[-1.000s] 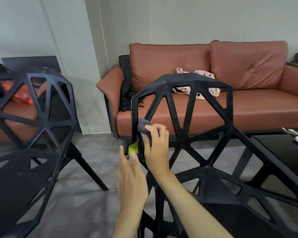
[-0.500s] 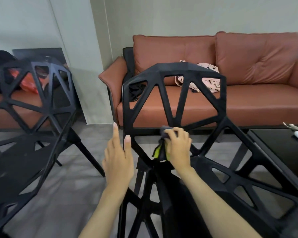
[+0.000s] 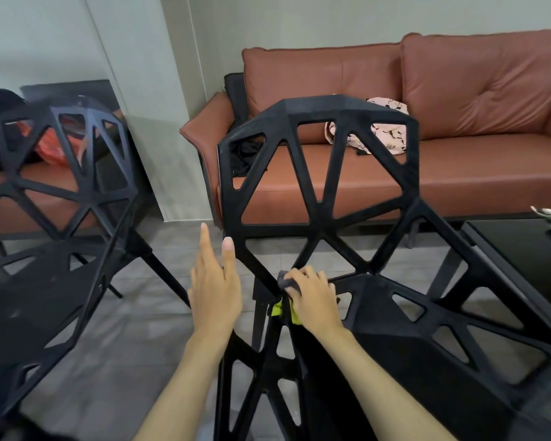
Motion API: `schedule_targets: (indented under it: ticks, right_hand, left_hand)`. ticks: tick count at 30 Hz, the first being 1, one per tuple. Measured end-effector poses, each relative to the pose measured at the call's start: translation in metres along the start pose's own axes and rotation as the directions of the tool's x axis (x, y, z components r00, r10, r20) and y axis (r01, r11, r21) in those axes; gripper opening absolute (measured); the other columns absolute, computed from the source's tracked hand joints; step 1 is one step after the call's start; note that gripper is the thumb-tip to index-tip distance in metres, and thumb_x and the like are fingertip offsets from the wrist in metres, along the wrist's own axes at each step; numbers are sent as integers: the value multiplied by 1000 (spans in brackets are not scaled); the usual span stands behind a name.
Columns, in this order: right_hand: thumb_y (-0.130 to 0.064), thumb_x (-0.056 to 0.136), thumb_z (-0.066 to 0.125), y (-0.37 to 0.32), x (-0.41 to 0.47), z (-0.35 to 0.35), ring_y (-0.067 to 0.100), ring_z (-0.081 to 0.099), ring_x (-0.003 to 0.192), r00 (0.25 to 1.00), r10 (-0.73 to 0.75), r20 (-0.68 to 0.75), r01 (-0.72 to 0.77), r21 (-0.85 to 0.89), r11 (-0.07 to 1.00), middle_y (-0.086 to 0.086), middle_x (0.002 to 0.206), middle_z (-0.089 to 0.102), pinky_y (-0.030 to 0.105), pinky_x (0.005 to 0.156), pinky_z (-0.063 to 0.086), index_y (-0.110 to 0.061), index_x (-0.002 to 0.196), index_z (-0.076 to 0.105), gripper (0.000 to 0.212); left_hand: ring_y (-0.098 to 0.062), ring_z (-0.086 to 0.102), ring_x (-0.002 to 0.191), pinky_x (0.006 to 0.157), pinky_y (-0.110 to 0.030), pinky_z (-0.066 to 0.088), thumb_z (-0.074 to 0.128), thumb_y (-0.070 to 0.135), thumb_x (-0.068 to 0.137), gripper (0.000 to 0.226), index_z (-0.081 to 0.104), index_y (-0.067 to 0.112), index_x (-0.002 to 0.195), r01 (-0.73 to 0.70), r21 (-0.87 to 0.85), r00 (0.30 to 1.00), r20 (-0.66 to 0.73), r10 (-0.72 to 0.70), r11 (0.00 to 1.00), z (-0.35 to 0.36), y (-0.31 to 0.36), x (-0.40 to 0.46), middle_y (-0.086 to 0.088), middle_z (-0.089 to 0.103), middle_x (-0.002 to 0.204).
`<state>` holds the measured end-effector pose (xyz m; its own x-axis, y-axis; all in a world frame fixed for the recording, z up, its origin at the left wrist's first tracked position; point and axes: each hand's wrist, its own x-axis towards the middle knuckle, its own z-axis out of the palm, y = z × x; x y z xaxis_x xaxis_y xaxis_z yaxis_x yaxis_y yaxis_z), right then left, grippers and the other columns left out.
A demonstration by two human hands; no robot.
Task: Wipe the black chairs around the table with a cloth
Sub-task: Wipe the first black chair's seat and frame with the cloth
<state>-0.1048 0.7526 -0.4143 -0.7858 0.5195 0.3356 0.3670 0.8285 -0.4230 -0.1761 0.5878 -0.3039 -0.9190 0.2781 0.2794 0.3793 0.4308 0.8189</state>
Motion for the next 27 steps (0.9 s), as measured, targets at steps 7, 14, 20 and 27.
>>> schedule_targets:
  ticks: [7,14,20,27]
  right_hand:
    - [-27,103,57,5,21,-13,26,50,113,890,383,-248,-290,341,894,-4,116,56,49,88,46,-24,111,57,8]
    - [-31,101,59,7,4,-19,21,51,117,970,-26,241,21,21,1000,-12,114,60,46,92,45,-30,114,64,14]
    - [-27,95,60,-53,34,-42,25,58,104,994,-74,-81,103,469,877,-11,105,60,43,89,49,-30,109,64,15]
    - [-17,97,63,-85,27,-31,18,56,106,991,-35,-132,100,527,844,-12,110,63,38,92,47,-25,113,68,19]
  left_hand:
    - [-22,45,137,112,-54,34,9,81,97,74,2,46,162,11,-5,1000,9,-11,1000,-2,-1,-1,0,57,141]
    - [-23,35,146,115,-52,30,10,77,97,74,9,42,163,20,-15,998,54,-19,1000,1,3,3,3,50,153]
    - [-20,35,148,116,-45,30,15,71,102,71,19,34,163,20,-60,999,28,-18,998,-1,0,0,9,41,161]
    - [-23,35,148,116,-47,30,13,73,99,76,19,31,163,5,-19,998,57,-3,1000,-2,2,1,7,38,163]
